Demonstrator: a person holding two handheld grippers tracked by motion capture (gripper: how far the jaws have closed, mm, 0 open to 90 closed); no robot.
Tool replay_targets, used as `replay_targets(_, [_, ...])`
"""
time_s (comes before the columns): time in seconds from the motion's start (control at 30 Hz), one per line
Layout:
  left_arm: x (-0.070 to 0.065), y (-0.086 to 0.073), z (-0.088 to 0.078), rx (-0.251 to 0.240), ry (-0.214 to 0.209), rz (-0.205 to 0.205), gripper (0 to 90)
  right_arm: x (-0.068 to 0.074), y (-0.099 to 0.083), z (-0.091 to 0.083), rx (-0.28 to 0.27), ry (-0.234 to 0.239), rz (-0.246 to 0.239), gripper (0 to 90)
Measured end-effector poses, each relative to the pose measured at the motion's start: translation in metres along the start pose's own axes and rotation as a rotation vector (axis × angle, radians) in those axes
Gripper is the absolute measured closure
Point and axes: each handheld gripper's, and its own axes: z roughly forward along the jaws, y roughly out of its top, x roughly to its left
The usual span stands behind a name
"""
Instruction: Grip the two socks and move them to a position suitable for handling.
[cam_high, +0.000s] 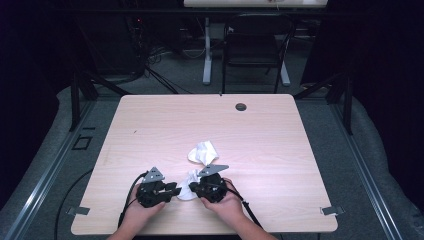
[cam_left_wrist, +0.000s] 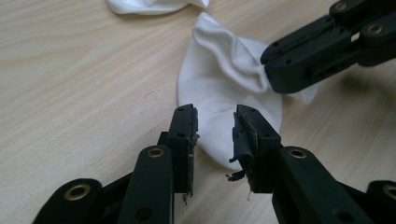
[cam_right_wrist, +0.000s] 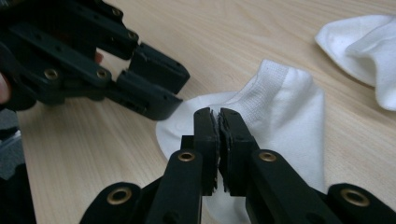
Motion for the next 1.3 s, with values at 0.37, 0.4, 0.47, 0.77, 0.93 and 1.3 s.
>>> replay_targets(0.37, [-0.005,-0.002,0.013,0.027,0.011,0.034,63.7,-0.007,0.005,-0.015,-0.063,-0.015,0.036,86.5])
replay_targets(0.4, [-0.006,-0.002,0.014,0.019,0.016,0.041,63.6,-0.007,0.005,-0.016,-0.060,-0.014,0.038,86.5])
replay_targets(0.47, [-0.007,-0.002,0.015,0.020,0.023,0.064,63.6,-0.008,0.005,-0.017,-0.073,-0.015,0.041,86.5])
replay_targets(0.77, [-0.010,-0.006,0.016,-0.009,0.069,0.120,81.3,-0.012,0.007,-0.026,-0.081,-0.040,0.035,86.5])
replay_targets(0.93, [-0.005,-0.005,0.015,0.007,0.048,0.079,88.2,-0.018,0.008,-0.036,-0.088,-0.063,0.037,86.6])
replay_targets(1.3, [-0.001,-0.002,0.013,0.018,0.042,0.064,88.5,-0.037,-0.007,-0.071,-0.074,-0.127,0.095,86.7])
